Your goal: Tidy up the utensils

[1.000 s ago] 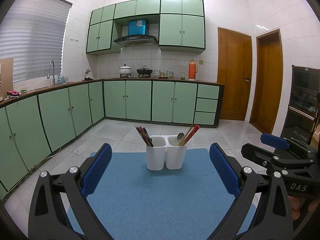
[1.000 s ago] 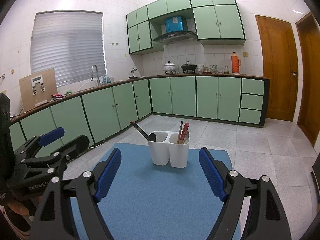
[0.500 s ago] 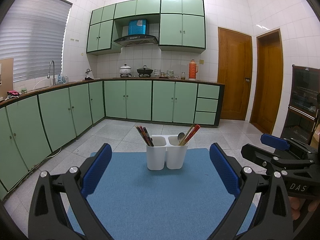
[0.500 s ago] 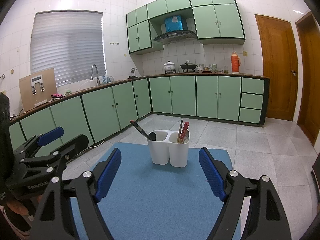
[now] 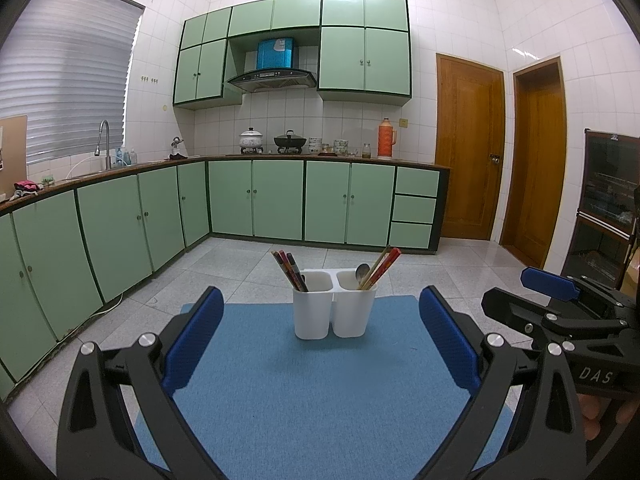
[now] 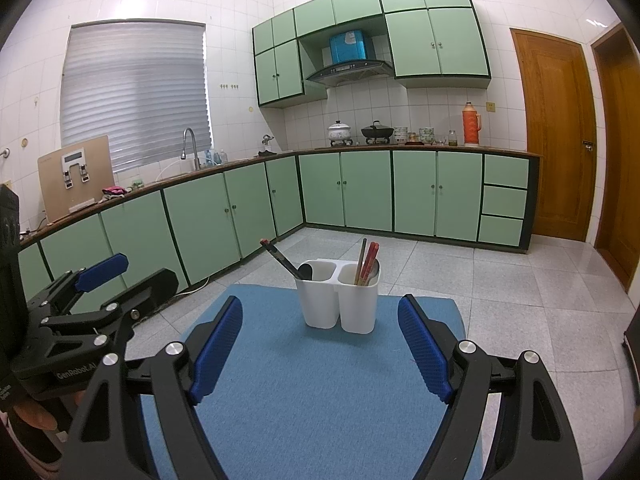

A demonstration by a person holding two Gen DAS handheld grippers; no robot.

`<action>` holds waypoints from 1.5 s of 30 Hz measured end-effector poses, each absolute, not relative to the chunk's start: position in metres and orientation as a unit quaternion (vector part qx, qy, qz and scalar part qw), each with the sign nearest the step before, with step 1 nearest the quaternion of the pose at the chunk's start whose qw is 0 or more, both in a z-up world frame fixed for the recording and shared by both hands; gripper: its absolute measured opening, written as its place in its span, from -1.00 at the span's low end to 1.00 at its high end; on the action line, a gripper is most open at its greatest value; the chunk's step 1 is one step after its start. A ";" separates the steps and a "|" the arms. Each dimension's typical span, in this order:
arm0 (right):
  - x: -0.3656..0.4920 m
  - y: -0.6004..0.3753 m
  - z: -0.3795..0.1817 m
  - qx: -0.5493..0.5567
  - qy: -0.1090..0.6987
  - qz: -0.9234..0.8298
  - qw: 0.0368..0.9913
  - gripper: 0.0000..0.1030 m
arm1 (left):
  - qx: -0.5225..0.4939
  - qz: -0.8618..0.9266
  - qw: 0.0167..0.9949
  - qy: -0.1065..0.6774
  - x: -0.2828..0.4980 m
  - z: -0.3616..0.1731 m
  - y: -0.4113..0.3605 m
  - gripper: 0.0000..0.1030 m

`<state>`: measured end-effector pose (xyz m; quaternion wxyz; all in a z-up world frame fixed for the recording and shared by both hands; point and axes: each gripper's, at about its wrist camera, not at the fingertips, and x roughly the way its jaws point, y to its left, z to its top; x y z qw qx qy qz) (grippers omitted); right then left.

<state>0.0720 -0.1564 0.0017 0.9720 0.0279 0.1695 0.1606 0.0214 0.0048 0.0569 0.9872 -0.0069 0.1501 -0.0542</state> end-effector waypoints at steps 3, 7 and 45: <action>0.072 -0.156 0.000 0.027 0.170 0.161 0.972 0.52 | -0.007 -0.054 0.987 0.150 0.021 0.057 0.005 0.85; 0.072 -0.156 0.001 0.028 0.170 0.161 0.972 0.52 | -0.007 -0.054 0.987 0.150 0.022 0.057 0.004 0.85; 0.071 -0.154 -0.012 0.027 0.174 0.161 0.971 0.53 | -0.008 -0.052 0.986 0.155 0.022 0.048 0.010 0.85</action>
